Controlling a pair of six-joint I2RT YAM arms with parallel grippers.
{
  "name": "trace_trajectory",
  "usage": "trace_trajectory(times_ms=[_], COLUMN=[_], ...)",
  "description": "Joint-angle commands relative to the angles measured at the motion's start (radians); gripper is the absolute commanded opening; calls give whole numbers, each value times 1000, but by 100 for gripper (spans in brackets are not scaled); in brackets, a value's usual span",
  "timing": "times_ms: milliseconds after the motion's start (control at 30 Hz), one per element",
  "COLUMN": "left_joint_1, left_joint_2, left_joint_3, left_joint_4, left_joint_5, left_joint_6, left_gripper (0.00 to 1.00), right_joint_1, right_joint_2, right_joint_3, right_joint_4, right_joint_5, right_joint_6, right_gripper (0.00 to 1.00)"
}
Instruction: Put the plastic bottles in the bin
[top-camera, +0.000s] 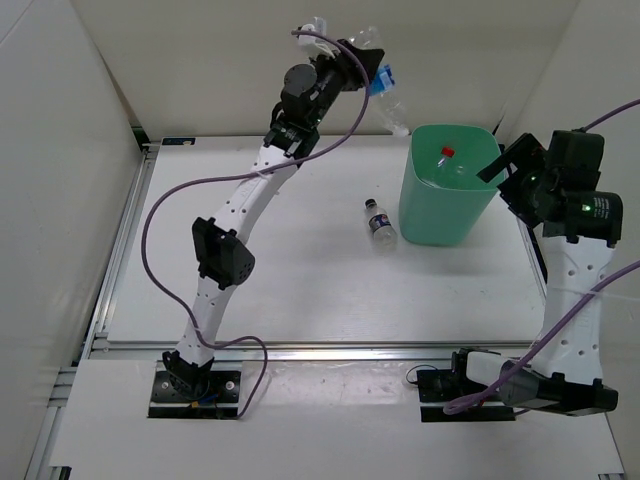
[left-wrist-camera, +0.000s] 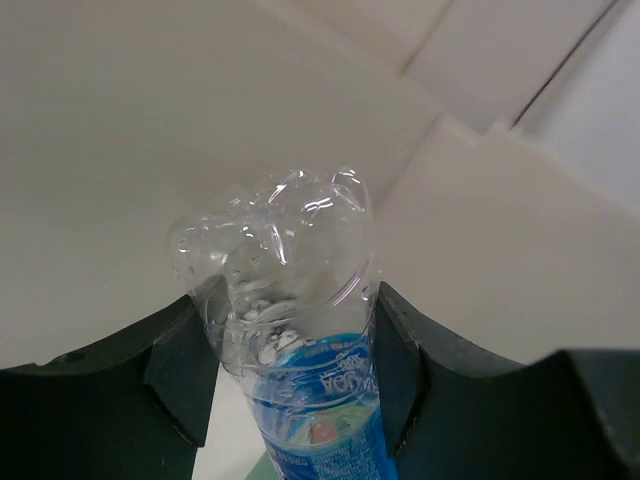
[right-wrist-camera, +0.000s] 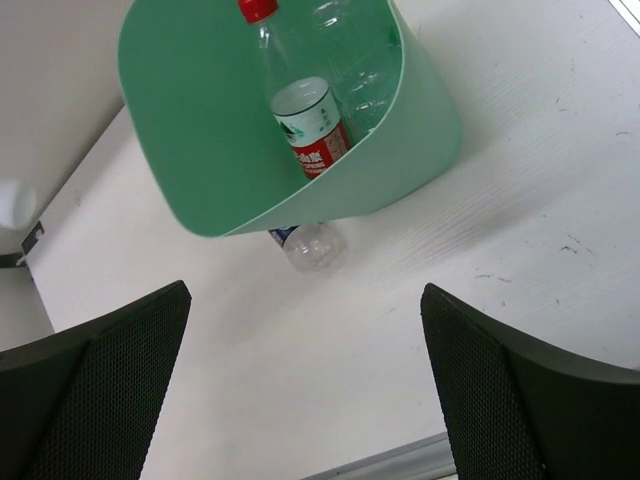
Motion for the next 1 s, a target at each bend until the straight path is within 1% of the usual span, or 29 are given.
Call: trace_trajectory(times_ms=[0, 67, 100, 167, 233, 333, 367, 400, 433, 500, 567, 600, 633, 667, 700, 733, 767, 800, 833, 867, 933, 967], left_joint_1=[-66, -95, -133, -166, -186, -209, -221, -221, -232, -232, -218, -201, -178, -119, -88, -57, -7, 20, 44, 90, 124, 133], left_joint_2=[31, 50, 77, 102, 131, 157, 157, 157, 146, 116, 38, 6, -30, -114, -165, -220, -322, -355, -370, -358, -320, -277], left_joint_3=[11, 11, 11, 20, 20, 20, 20, 20, 20, -3, -21, -53, -75, -108, -224, -312, -411, -575, -627, -653, -678, -678], left_joint_4=[265, 316, 330, 367, 382, 402, 402, 375, 331, 293, 263, 212, 169, 125, 49, 33, 32, 32, 7, -24, -81, -102], left_joint_5=[-47, -47, -65, -87, -96, -109, -109, -109, -109, -95, -133, -145, -159, -168, -168, -143, -113, -25, 40, 175, 302, 359], left_joint_6=[-28, 4, 59, 120, 147, 147, 162, 200, 222, 259, 314, 314, 250, 195, 144, 68, 32, 1, -31, -51, -100, -137], left_gripper=[43, 43, 43, 43, 44, 54, 61, 85, 100, 100, 100, 100, 100, 100, 100, 100, 100, 100, 100, 100, 100, 100], right_joint_1=[-4, -4, -4, -4, -4, -4, -4, -4, -4, -4, -4, -4, -4, -4, -4, -4, -4, -4, -4, -4, -4, -4], right_joint_2=[-32, -32, -32, -41, -64, -86, -86, -98, -107, -107, -107, -107, -107, -107, -107, -107, -107, -116, -117, -126, -126, -126], right_joint_3=[114, 154, 189, 202, 215, 215, 215, 203, 203, 192, 192, 192, 180, 166, 166, 151, 136, 136, 123, 123, 123, 123], right_joint_4=[-61, -95, -122, -134, -144, -164, -173, -173, -173, -173, -173, -164, -164, -164, -164, -164, -164, -164, -155, -155, -155, -155], right_joint_5=[-22, -31, -31, -52, -65, -56, -56, -46, -46, -57, -66, -66, -66, -77, -77, -88, -88, -88, -88, -88, -88, -97], right_joint_6=[0, -10, -11, -21, -35, -66, -66, -75, -75, -75, -75, -75, -75, -75, -75, -75, -66, -66, -66, -66, -66, -66], right_gripper=[100, 100, 100, 100, 100, 100, 100, 100, 100, 100, 100, 100, 100, 100, 100, 100, 100, 100, 100, 100, 100, 100])
